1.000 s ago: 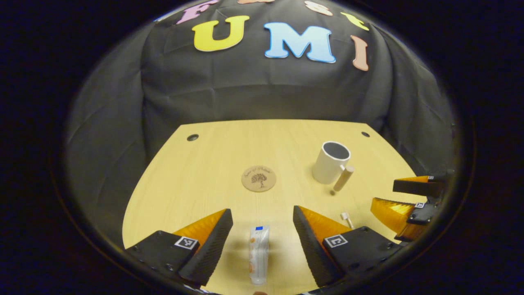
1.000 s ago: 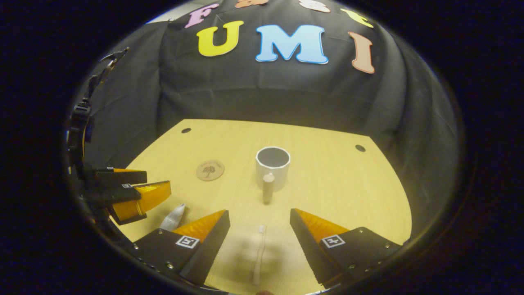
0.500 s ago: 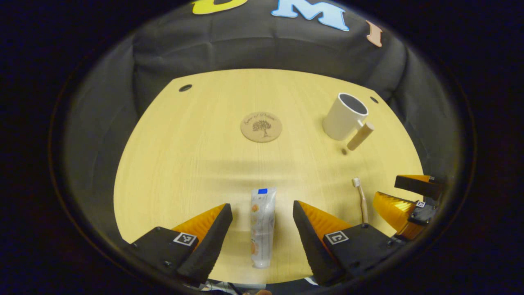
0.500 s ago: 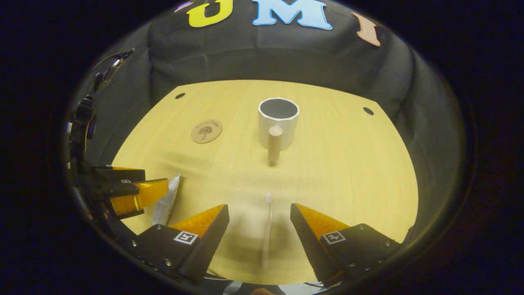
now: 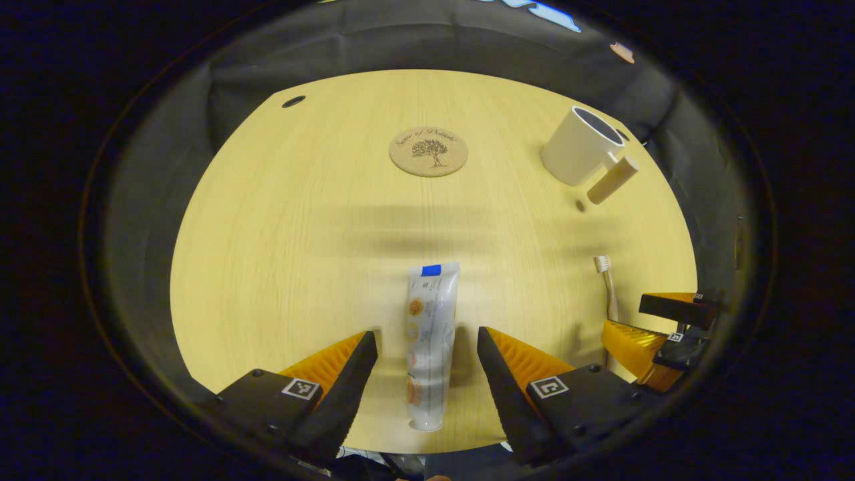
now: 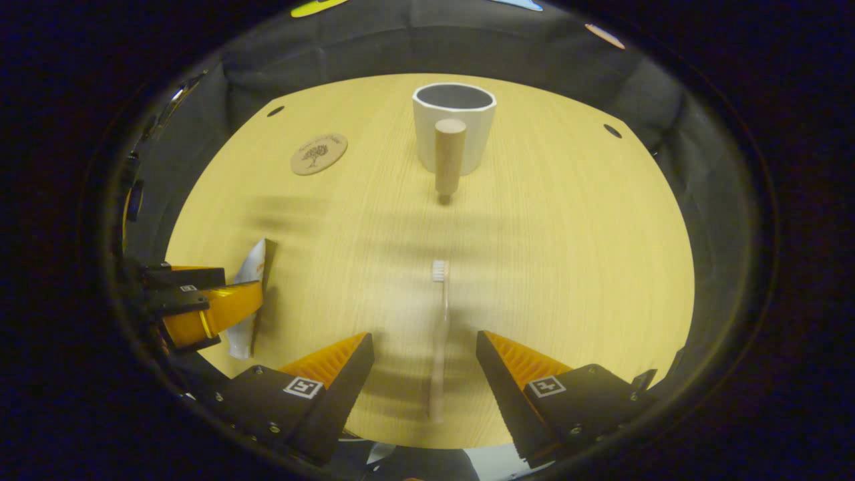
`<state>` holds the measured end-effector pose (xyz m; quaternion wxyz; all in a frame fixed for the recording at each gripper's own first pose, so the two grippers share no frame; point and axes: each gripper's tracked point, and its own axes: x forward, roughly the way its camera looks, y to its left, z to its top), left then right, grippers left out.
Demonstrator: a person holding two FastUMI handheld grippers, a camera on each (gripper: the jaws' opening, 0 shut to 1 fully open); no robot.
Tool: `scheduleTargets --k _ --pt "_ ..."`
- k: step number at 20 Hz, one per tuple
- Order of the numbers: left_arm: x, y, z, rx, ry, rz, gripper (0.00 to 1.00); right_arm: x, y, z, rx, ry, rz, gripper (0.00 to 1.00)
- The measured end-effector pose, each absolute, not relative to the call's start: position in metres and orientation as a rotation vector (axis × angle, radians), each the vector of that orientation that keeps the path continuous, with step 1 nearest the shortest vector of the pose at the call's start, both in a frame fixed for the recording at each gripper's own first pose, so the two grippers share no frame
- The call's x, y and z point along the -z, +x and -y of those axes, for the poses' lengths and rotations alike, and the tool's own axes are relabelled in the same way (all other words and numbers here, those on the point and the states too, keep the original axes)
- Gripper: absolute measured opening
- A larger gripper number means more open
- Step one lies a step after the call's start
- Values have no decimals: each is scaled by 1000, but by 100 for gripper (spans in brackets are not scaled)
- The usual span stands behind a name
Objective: Put the toothbrush and toothpaste on the desktop into the cup, then pick up the cup and place it on the coaster on the desktop.
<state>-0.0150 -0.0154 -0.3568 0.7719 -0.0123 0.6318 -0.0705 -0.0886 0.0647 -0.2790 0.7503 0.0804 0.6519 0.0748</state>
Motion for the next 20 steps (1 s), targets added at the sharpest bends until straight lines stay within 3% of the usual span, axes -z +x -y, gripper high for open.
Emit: scheduleTargets --k 4,6,8,9,10,12,14,15,16,17,19,20 --pt "364 -21 19 150 -52 -1420 99 287 -97 -66 -175 143 -1498 93" --pt "367 -21 20 153 -55 -1433 98 290 -99 -69 -182 154 -1531 85" --pt "369 -24 21 152 -63 -1449 97 294 -99 -71 -179 149 -1558 83" --pt "371 -27 22 152 -71 -1464 90 295 -100 -72 -185 154 -1573 73" --pt "373 -29 18 138 -57 -1473 86 296 -104 -73 -184 159 -1590 72" --pt "372 -29 13 139 -34 -1477 76 294 -112 -74 -179 175 -1631 60" --pt "374 -28 7 123 -23 -1483 67 298 -109 -70 -168 162 -1621 59" --pt "374 -28 7 118 -26 -1485 59 295 -112 -71 -173 162 -1635 38" --pt "373 -28 9 120 -26 -1486 53 294 -109 -70 -180 170 -1629 37" --pt "373 -29 9 120 -20 -1484 53 298 -108 -65 -165 156 -1626 37" --pt "374 -29 10 117 -6 -1483 48 295 -109 -66 -164 196 -1634 16" --pt "373 -28 11 110 -9 -1476 47 295 -108 -66 -169 208 -1632 17"
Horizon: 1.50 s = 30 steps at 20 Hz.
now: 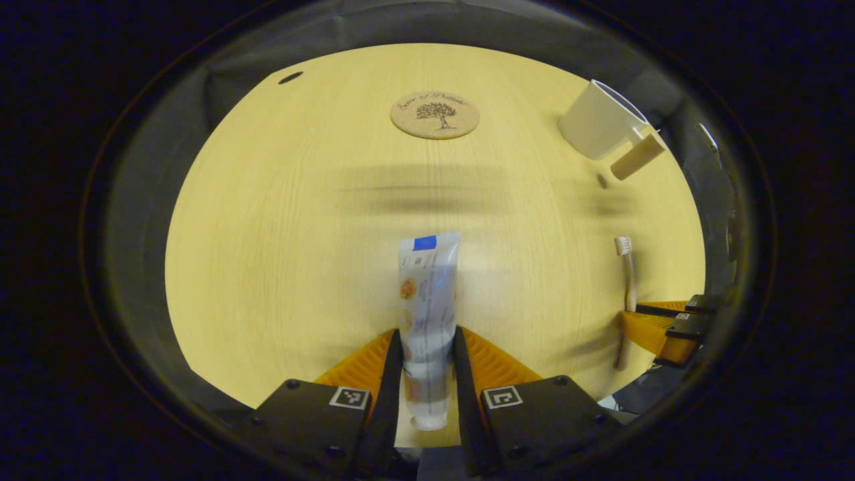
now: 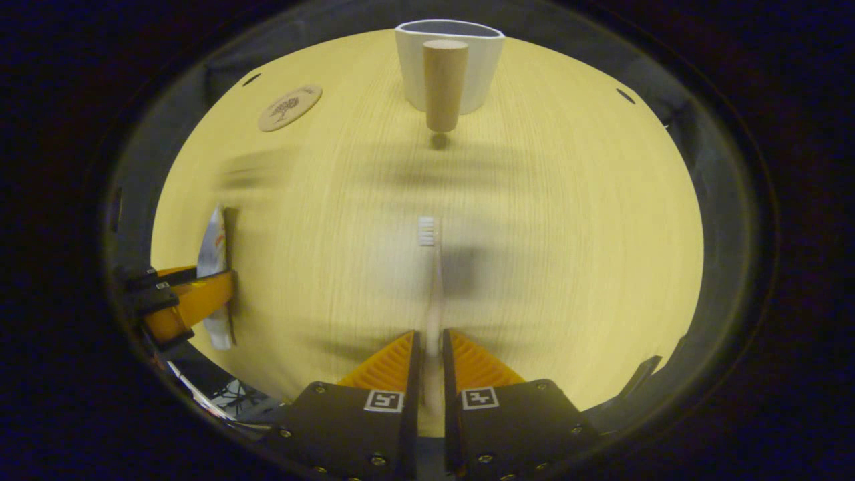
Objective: Put the toothbrush and toothpaste on the desktop into the cup, then pick up the cup and place it on the coaster on the desktop.
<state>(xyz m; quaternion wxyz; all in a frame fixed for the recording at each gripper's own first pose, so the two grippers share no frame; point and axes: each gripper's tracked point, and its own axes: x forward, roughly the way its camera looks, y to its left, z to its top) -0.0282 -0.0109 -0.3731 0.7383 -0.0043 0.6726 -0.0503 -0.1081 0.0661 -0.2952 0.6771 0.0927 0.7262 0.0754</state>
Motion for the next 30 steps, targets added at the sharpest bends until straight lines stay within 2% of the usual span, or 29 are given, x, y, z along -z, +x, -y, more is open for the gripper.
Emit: scheduleTargets --k 1,2,3,4,5,6,7,17,30 --pt "374 -29 12 112 -12 -1478 44 298 -105 -65 -167 221 -1625 17" --pt "373 -28 12 107 -14 -1470 44 297 -109 -67 -174 243 -1629 6" --pt "373 -29 12 110 -19 -1476 35 296 -110 -65 -179 246 -1627 5" --pt "372 -29 13 108 -27 -1463 35 298 -111 -66 -183 233 -1626 6" --pt "372 -29 13 115 -29 -1462 29 292 -108 -67 -187 253 -1612 0" --pt "374 -29 15 118 -36 -1450 29 296 -110 -71 -205 267 -1617 4" --pt "373 -30 14 126 -31 -1458 23 294 -112 -72 -215 263 -1621 4" --pt "352 -25 10 100 -61 -1369 22 264 -91 -71 -219 306 -1472 3" --pt "287 44 42 145 -92 -1021 22 193 -6 -66 -259 376 -1000 2"
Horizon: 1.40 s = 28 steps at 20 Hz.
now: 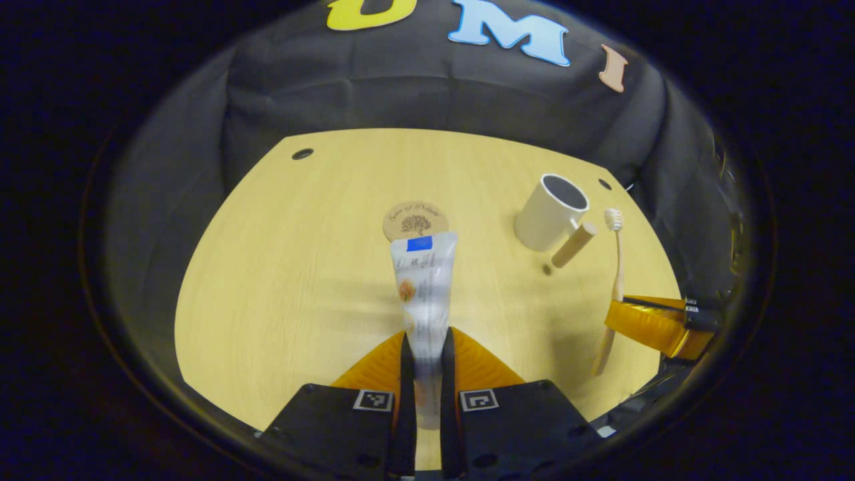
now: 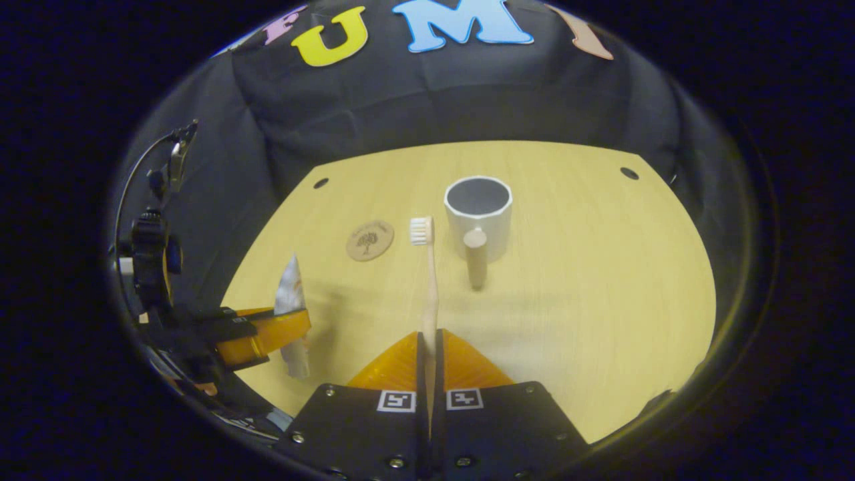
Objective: Put the toothbrush and toothpaste on the desktop into the cup, then pick up the cup and place it on the coaster on the desktop.
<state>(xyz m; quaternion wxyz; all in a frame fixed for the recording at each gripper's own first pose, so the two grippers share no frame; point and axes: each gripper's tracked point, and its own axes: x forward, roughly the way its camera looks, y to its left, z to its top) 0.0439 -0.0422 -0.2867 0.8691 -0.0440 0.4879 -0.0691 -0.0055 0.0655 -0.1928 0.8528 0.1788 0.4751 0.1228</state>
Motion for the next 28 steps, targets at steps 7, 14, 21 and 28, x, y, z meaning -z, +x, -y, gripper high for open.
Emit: scheduleTargets --k 7,14,21,28 --pt "242 101 61 151 -151 -840 22 152 59 -44 -227 408 -755 3" --pt "197 150 75 163 -175 -654 22 126 116 -19 -207 378 -550 2" --pt "169 155 76 178 -191 -539 22 129 164 -17 -192 347 -424 2" --pt "163 161 75 180 -189 -530 22 185 183 -24 -171 253 -507 3"
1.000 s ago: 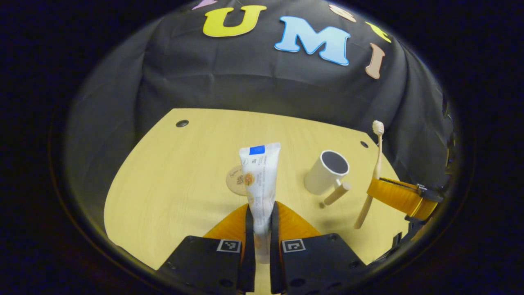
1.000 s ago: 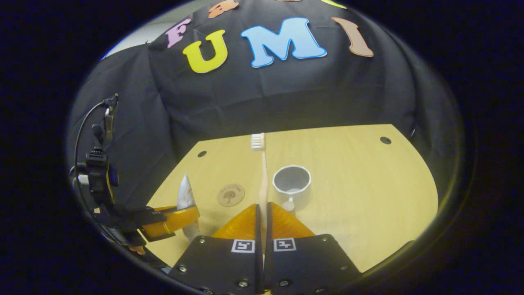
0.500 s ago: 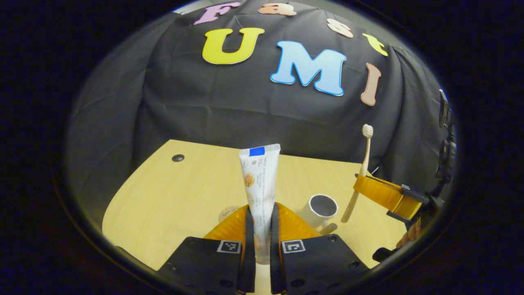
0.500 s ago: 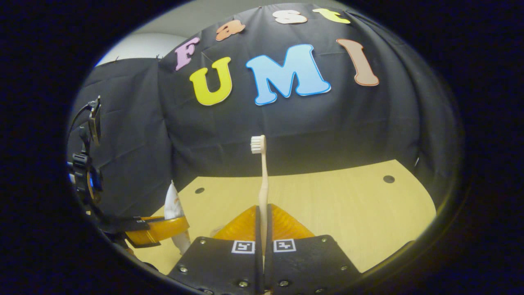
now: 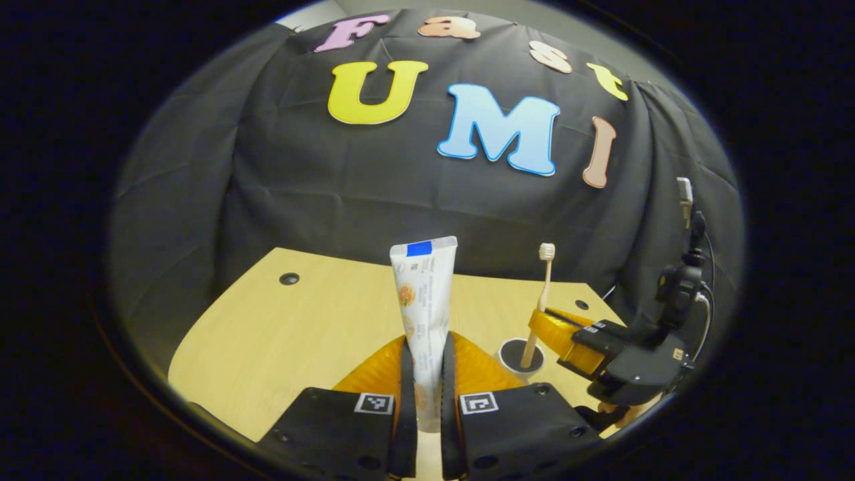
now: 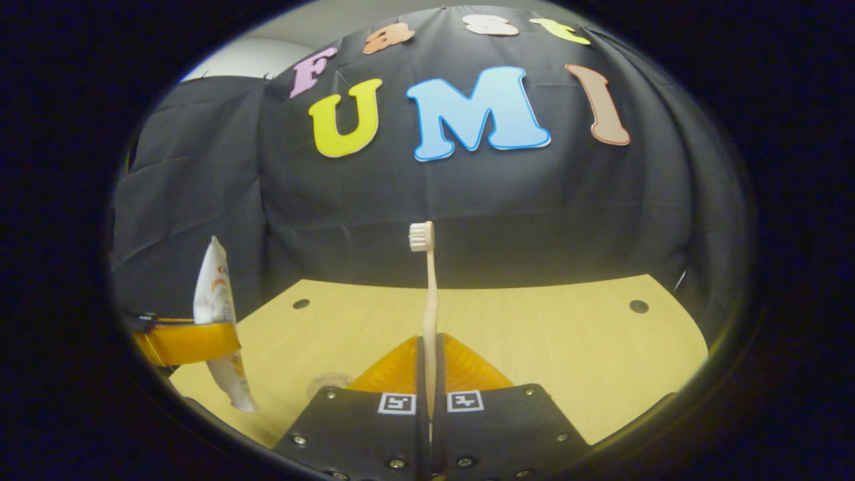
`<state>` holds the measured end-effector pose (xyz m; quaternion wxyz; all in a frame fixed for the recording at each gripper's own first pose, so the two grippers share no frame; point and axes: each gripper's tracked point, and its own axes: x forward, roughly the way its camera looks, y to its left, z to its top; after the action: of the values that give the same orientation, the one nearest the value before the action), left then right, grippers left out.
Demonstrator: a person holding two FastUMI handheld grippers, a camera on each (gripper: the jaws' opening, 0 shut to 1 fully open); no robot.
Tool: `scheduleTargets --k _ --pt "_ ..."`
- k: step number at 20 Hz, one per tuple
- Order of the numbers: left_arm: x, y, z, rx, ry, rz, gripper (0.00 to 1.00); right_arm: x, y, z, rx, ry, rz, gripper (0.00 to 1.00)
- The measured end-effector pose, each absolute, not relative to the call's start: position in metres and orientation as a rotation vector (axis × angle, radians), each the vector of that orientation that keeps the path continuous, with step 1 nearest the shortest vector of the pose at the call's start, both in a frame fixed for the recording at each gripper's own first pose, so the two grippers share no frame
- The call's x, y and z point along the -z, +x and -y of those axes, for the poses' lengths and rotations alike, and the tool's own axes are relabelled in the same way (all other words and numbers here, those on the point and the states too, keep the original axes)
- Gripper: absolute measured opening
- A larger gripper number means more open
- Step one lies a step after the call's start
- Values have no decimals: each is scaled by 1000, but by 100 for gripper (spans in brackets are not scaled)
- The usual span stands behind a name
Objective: Put the toothbrush and toothpaste on the desktop into the cup, then pick up the cup and place it on the coaster on the desktop.
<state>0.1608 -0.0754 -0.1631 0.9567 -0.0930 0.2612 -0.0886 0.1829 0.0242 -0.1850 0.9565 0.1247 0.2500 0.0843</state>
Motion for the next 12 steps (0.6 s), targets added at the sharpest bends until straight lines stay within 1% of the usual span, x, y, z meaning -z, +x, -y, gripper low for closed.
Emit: scheduleTargets --k 3,4,5,6,8,9,10,11,12 --pt "167 163 73 178 -201 -541 22 204 182 -25 -168 239 -568 3" --pt "168 164 73 179 -204 -544 21 208 181 -25 -166 234 -581 8" --pt "169 165 73 177 -207 -545 22 211 179 -24 -165 229 -592 4" --pt "170 165 75 182 -209 -549 22 212 179 -23 -158 226 -598 4" --pt "171 165 76 187 -209 -553 21 211 176 -21 -159 227 -609 6" --pt "170 166 78 191 -211 -554 22 211 174 -21 -162 228 -616 13" --pt "170 168 79 193 -210 -553 22 210 171 -21 -165 228 -621 15" --pt "169 170 81 196 -211 -554 22 211 168 -19 -163 226 -626 36" --pt "169 171 83 199 -212 -552 22 209 166 -18 -167 229 -624 45"
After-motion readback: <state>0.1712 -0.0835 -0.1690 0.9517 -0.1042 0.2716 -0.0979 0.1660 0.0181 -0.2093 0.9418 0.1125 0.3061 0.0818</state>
